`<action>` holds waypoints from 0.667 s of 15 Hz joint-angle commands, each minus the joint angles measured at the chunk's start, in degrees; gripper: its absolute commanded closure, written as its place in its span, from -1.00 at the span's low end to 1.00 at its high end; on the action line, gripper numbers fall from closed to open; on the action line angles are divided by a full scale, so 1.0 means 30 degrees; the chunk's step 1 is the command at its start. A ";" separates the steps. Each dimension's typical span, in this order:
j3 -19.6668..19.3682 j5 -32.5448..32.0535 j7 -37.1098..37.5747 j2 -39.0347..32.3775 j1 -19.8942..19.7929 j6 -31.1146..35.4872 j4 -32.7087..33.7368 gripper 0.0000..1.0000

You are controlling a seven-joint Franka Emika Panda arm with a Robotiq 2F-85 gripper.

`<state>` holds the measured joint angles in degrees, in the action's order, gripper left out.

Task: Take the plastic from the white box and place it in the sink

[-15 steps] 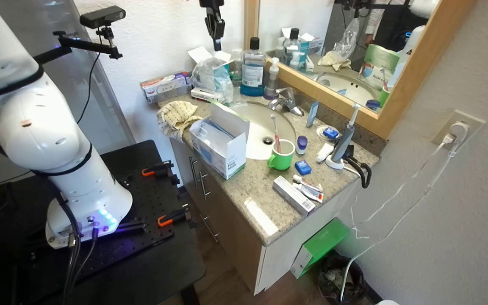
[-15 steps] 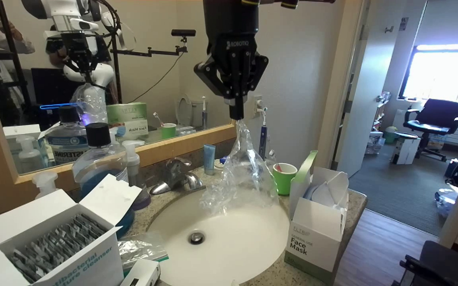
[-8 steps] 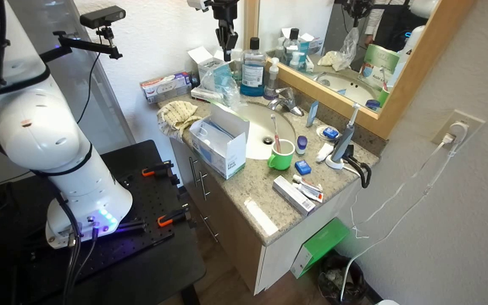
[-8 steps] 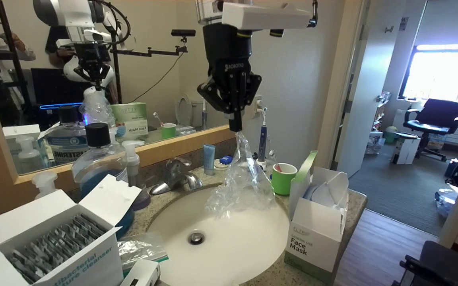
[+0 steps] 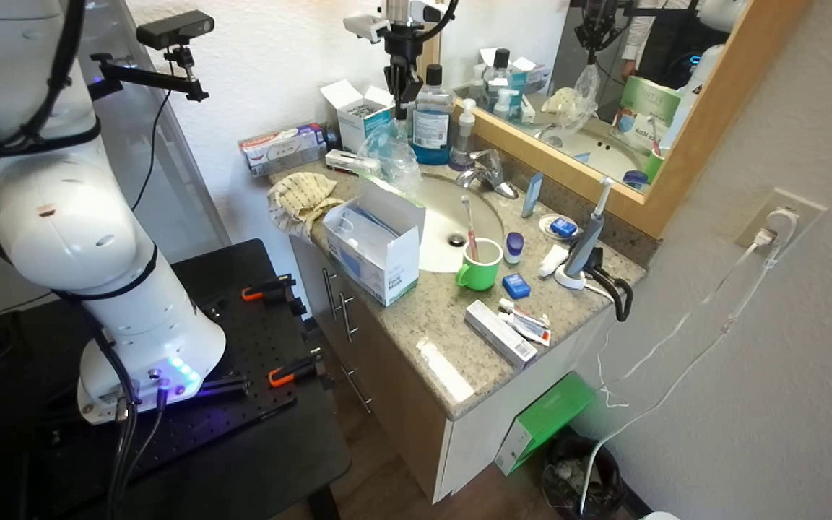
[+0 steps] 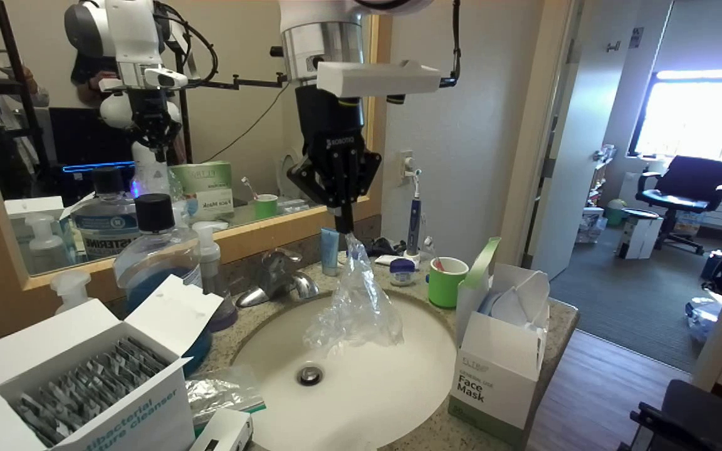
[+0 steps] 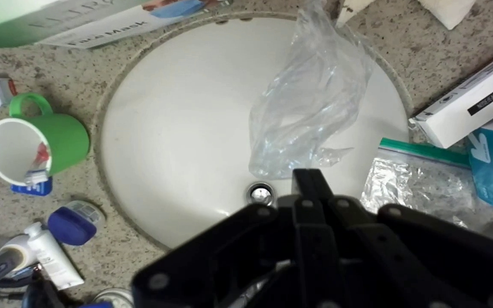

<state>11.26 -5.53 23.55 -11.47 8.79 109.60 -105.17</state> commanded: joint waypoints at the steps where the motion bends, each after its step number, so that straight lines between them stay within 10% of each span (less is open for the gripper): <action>1: -0.0486 0.0922 -0.0817 -0.1257 0.0310 0.0454 0.0944 1.00; 10: -0.1150 0.2328 -0.1066 -0.3065 0.0206 0.0936 0.1773 1.00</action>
<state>9.11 -0.52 21.57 -19.47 8.86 112.15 -101.76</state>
